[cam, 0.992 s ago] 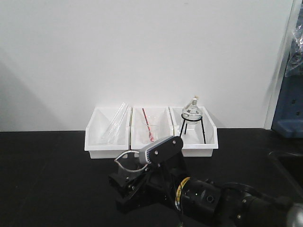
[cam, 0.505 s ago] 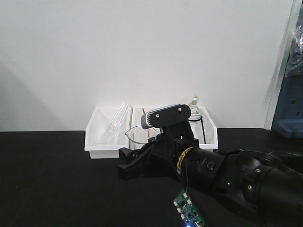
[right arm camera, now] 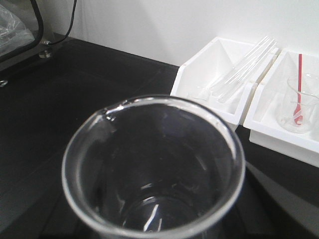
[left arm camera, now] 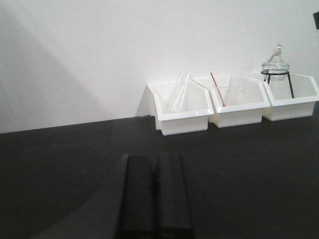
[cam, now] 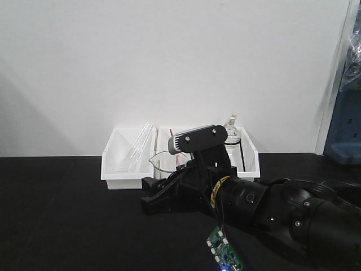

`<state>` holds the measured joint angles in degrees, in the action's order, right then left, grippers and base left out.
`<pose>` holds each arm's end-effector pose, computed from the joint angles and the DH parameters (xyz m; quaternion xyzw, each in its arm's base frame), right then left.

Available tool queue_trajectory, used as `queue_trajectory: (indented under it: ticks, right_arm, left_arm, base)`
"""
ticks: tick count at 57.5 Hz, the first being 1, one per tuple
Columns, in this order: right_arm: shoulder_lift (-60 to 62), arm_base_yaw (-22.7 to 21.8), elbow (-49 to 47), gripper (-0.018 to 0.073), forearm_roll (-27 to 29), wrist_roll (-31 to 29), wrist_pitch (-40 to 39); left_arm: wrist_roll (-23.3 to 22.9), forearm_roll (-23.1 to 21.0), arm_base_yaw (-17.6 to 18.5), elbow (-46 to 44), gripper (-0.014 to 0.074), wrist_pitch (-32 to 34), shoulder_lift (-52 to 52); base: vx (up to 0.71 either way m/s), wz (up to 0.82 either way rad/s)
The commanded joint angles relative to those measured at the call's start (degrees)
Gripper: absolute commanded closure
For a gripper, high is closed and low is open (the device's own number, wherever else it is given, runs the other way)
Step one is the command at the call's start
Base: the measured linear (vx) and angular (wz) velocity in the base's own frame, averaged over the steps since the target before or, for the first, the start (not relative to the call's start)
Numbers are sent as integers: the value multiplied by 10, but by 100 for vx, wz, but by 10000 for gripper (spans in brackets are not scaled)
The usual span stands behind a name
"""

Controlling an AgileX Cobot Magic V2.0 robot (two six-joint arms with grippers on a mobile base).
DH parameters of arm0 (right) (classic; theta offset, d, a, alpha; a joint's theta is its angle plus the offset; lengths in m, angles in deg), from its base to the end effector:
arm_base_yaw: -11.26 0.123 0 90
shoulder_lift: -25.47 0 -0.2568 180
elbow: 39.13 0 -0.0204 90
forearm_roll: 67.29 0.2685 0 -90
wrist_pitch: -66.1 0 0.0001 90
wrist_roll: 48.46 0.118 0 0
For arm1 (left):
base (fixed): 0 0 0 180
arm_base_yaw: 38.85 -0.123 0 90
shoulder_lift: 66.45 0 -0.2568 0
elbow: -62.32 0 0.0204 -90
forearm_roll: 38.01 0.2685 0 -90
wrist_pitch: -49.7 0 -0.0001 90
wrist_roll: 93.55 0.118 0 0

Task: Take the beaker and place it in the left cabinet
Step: 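Close the right gripper on the beaker and lift it up, then drive the base to the white cabinet holding the beaker in the right gripper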

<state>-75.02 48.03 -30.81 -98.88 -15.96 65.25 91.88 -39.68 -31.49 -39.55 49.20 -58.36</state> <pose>0.3356 0.2519 0.2715 -0.2513 0.7694 0.1926 0.5547 0.1291 -0.0167 0.2038 0.0666 0.6833 -0.0229 0.7267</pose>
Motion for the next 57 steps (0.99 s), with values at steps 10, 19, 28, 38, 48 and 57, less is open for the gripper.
queue_trajectory:
  ticks: [10, 19, 28, 38, 48, 57]
  right_arm:
    - [24, 0, -22, 568, 1, 0, -38]
    - [24, 0, -22, 568, 1, 0, -38]
    - [24, 0, -22, 568, 1, 0, -38]
    - [24, 0, -22, 568, 1, 0, -38]
    - [24, 0, -22, 568, 1, 0, -38]
    - [24, 0, -22, 568, 1, 0, -38]
  left_arm:
    - [-2, -4, 0, 9, 595, 48, -11]
    - [-2, -4, 0, 9, 595, 48, -11]
    - [-2, -4, 0, 9, 595, 48, -11]
    - [-2, -4, 0, 9, 595, 48, -11]
    - [-2, -4, 0, 9, 595, 48, -11]
    - [-2, -4, 0, 9, 595, 48, -11]
  base:
    - [0, 1]
    - [-2, 3]
    - [-5, 0]
    - [-10, 2]
    - [-12, 12]
    - [-13, 28]
